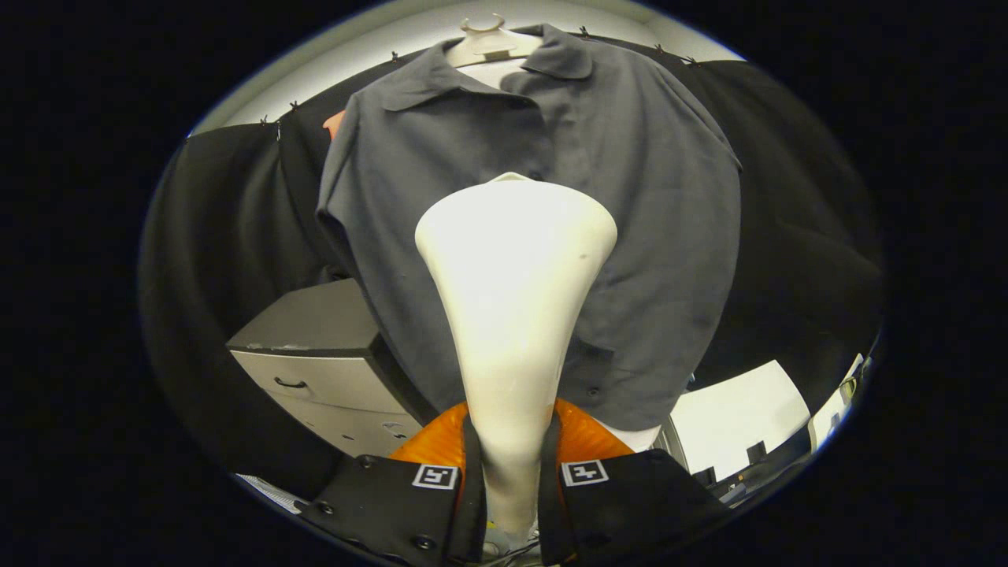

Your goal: Iron the clothes twice with a garment steamer, once on the left side and once on the right side.

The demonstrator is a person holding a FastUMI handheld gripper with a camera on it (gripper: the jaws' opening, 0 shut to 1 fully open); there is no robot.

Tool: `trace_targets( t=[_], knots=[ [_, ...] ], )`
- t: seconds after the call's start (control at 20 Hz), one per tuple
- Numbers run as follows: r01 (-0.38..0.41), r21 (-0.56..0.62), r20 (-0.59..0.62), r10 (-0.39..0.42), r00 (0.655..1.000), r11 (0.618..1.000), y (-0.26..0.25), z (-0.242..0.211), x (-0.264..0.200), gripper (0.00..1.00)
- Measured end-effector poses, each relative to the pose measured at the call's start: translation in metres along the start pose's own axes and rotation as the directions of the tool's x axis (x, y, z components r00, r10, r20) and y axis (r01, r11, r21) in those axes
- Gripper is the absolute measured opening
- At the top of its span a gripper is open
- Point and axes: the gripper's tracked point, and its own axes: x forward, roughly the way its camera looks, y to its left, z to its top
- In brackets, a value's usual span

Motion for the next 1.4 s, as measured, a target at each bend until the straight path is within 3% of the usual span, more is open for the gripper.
trace_targets(
  t=[0.45, 0.7, 0.95, 1.15, 1.3, 1.4],
  knots=[
    [-0.155, -0.098, 0.098, 0.164, 0.981, 0.983, 0.177, 0.064, 0.014, 0.34],
    [-0.267, -0.136, 0.084, 0.279, 0.957, 0.954, 0.266, 0.104, 0.047, 0.34],
    [-0.316, -0.153, 0.065, 0.328, 0.942, 0.936, 0.329, 0.136, 0.1, 0.34],
    [-0.282, -0.133, -0.009, 0.283, 0.959, 0.95, 0.344, 0.157, 0.186, 0.34],
    [-0.226, -0.107, -0.124, 0.213, 0.969, 0.968, 0.336, 0.138, 0.249, 0.34],
    [-0.205, -0.059, -0.227, 0.187, 0.956, 0.977, 0.333, 0.118, 0.286, 0.35]
  ],
)
